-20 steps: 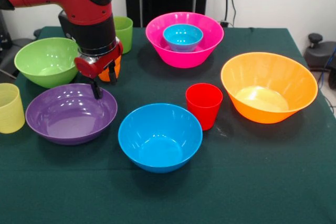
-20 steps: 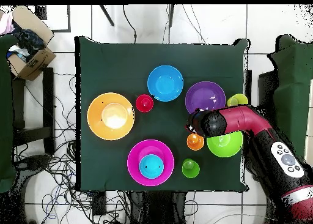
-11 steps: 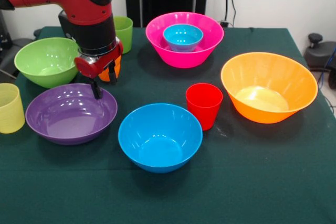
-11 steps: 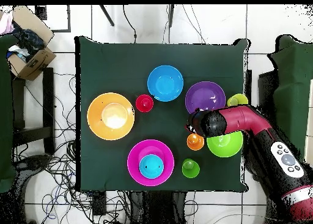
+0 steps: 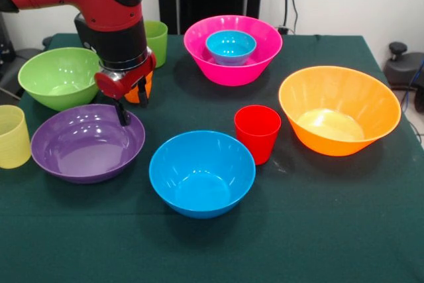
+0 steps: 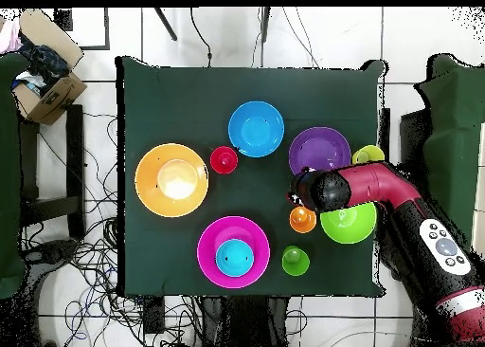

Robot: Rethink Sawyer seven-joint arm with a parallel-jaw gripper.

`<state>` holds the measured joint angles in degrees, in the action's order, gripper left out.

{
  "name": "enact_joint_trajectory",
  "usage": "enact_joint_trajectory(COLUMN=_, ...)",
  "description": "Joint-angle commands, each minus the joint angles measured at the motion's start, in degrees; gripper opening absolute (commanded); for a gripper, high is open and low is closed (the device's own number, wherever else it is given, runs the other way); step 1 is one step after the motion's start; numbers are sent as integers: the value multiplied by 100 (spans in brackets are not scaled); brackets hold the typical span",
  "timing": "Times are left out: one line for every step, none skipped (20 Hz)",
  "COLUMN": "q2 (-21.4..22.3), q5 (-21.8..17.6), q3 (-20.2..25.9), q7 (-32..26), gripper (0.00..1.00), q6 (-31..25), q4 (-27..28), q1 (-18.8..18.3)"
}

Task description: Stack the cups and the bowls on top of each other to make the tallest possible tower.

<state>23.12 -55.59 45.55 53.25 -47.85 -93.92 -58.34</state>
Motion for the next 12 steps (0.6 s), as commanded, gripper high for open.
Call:
enact_joint_trajectory(q2=-351, q5=-442, q3=-66, q7=-1893, gripper=100, q6=58, q4=247, q1=164)
enact_joint_trajectory(q2=-369, q5=-457, q3=-72, q7=-1892, gripper=100, q6=72, q4=282, q1=165)
enact_joint_trajectory(q2=-389, q5=-482, q3=-89, q7=-1851, gripper=100, q6=99, q4=318, q1=182)
enact_joint_trajectory(q2=-407, q5=-501, q3=-98, q7=-1818, gripper=100, q6=129, q4=352, q1=187)
enact_joint_trajectory(q2=-428, q5=-518, q3=-110, q7=-1792, gripper=100, q6=146, q4=391, q1=200)
enact_joint_trajectory(q2=-437, q5=-547, q3=-115, q7=-1785, gripper=100, q6=178, q4=415, q1=205)
enact_joint_trajectory(q2=-443, q5=-594, q3=-122, q7=-1758, gripper=100, q6=234, q4=430, q1=215)
enact_joint_trajectory(q2=-465, q5=-608, q3=-111, q7=-1774, gripper=100, q6=274, q4=436, q1=200)
enact_joint_trajectory(q2=-485, q5=-607, q3=-109, q7=-1784, gripper=100, q6=275, q4=438, q1=196)
enact_joint_trajectory(q2=-505, q5=-605, q3=-107, q7=-1793, gripper=100, q6=277, q4=440, q1=191)
enact_joint_trajectory(q2=-511, q5=-618, q3=-107, q7=-1778, gripper=100, q6=280, q4=458, q1=218)
enact_joint_trajectory(q2=-539, q5=-623, q3=-109, q7=-1747, gripper=100, q6=308, q4=481, q1=215)
